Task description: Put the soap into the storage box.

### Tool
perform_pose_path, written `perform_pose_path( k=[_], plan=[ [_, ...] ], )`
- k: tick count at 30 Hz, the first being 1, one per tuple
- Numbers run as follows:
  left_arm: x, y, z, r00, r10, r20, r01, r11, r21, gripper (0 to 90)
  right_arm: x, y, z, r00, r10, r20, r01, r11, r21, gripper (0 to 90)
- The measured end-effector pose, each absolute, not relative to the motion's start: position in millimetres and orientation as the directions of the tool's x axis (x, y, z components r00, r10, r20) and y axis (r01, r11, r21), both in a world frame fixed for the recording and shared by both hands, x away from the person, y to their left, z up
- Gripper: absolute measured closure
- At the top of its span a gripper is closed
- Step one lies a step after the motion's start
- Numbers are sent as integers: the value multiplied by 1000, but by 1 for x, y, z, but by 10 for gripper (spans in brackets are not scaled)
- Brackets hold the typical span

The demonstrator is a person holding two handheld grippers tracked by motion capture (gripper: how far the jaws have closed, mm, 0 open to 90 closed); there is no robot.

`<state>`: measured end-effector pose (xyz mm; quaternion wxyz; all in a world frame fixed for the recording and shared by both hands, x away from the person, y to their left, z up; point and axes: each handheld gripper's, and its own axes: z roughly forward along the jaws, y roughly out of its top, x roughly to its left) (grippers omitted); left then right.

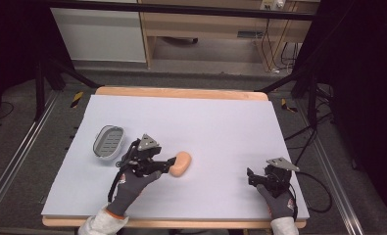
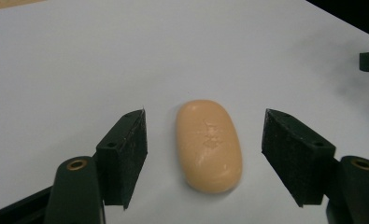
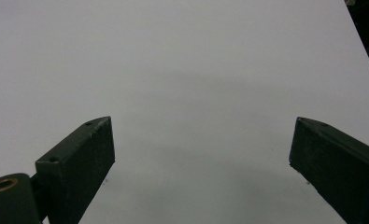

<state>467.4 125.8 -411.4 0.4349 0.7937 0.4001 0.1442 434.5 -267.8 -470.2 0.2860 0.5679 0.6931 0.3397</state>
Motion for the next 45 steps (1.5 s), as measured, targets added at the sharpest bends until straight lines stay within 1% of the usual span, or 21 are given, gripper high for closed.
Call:
perform_pose_path(
  k=[12,18,36,45],
  plan=[
    [473,103,-416,650,753,-108,515,-332,790,292,434,-267,-471,-192,981,-14,595,128,793,69],
    [480,93,-425,652,754,-79,526,-375,763,282,435,-267,-471,-194,981,-17,597,132,791,69],
    [493,76,-452,651,758,-31,562,-455,690,265,436,-265,-472,-205,979,-16,607,140,782,67],
    [496,72,-463,641,767,-27,583,-464,667,264,436,-264,-473,-206,978,-17,612,142,778,67]
  ],
)
